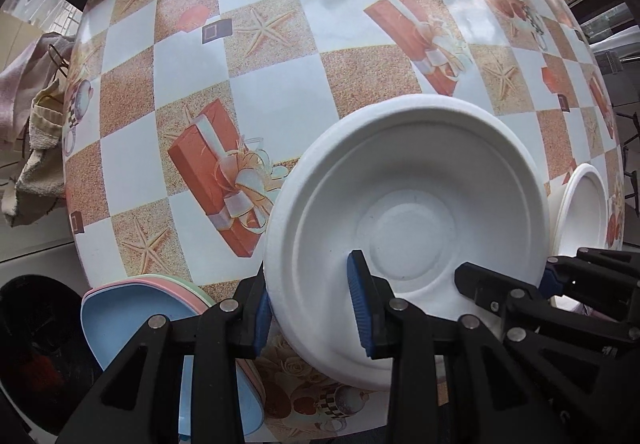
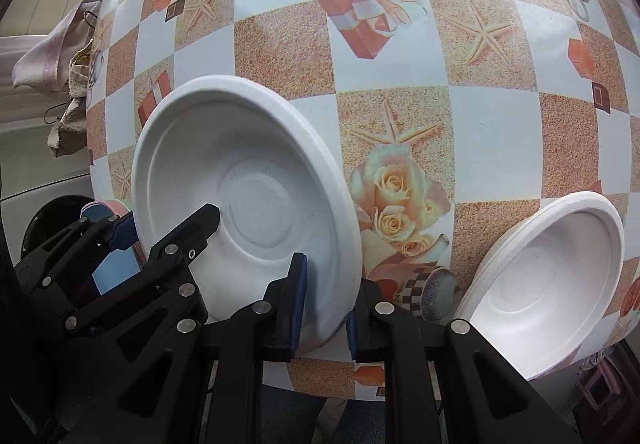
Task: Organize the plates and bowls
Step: 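Carry the bowl with both grippers over the white bowl stack, then lower the bowl onto the bowl stack and open both grippers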
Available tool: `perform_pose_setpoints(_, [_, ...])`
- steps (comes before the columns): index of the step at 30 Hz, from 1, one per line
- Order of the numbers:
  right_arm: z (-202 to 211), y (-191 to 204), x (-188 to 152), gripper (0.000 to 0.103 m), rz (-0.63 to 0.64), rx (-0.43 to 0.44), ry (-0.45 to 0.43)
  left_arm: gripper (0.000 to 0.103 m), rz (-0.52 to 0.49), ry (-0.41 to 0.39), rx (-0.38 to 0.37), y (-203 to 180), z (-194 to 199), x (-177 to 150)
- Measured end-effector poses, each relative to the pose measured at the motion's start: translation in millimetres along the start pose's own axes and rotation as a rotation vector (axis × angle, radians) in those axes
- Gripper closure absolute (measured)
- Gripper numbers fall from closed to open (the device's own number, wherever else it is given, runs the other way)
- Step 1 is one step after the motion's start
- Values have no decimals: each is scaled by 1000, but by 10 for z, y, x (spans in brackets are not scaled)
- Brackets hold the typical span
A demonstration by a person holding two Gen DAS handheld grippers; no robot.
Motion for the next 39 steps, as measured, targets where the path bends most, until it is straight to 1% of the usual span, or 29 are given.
perform_pose_setpoints(2, [63, 129, -26, 83, 2, -4, -30, 67, -5, -30, -2, -6, 124, -66])
perform_pose_setpoints(4, [181, 142, -88, 82, -1, -6, -60, 66, -9, -57, -8, -4, 230, -121])
perform_pose_setpoints(5, [250, 152, -133, 82, -1, -11, -72, 66, -11, -67, -13, 119, 301, -161])
perform_pose_setpoints(7, [341, 154, -227, 82, -9, -18, -94, 66, -21, -82, -21, 116, 430, -206])
perform_pose_setpoints(8, [400, 117, -289, 82, -16, -17, -103, 66, -29, -88, -24, 216, 585, -113])
perform_pose_setpoints(9, [438, 102, -339, 82, -23, -13, -109, 66, -38, -94, -26, 246, 615, -125])
perform_pose_setpoints(12, [541, 3, -419, 82, -35, -6, -118, 65, -57, -90, -31, 166, 777, -173])
perform_pose_setpoints(15, [632, -109, -482, 82, -24, -17, -122, 65, -67, -93, -30, -2, 810, -237])
perform_pose_setpoints(16, [664, -142, -488, 82, -16, -22, -128, 65, -69, -99, -30, -72, 830, -217])
perform_pose_setpoints(17, [701, -195, -488, 81, -10, -23, -135, 65, -70, -105, -29, -157, 806, -132])
perform_pose_setpoints(19, [785, -341, -521, 81, -7, -17, -136, 65, -62, -107, -28, -302, 839, -117])
perform_pose_setpoints(20, [833, -425, -543, 81, -9, -13, -140, 65, -65, -110, -27, -381, 799, -35])
perform_pose_setpoints(22, [901, -610, -582, 81, -19, -2, -136, 65, -78, -110, -19, -572, 817, -25])
perform_pose_setpoints(29, [978, -1169, -697, 81, -27, -12, -105, 64, -90, -68, -20, -1152, 769, -49])
perform_pose_setpoints(34, [937, -1476, -718, 81, -45, -26, -81, 64, -71, -38, -36, -1397, 634, 3])
perform_pose_setpoints(39, [867, -1599, -692, 81, -28, -37, -66, 64, -38, -19, -35, -1489, 533, 17])
Point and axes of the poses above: each gripper's, at about its wrist camera, not at the fingertips, and z roughly against the way its jaws point, y to its left, x to its top, the point moved 7 cm from there along -z, roughly the way its jaws point, and after that the axes turned 2 degrees about x, right-handed, at the moved point
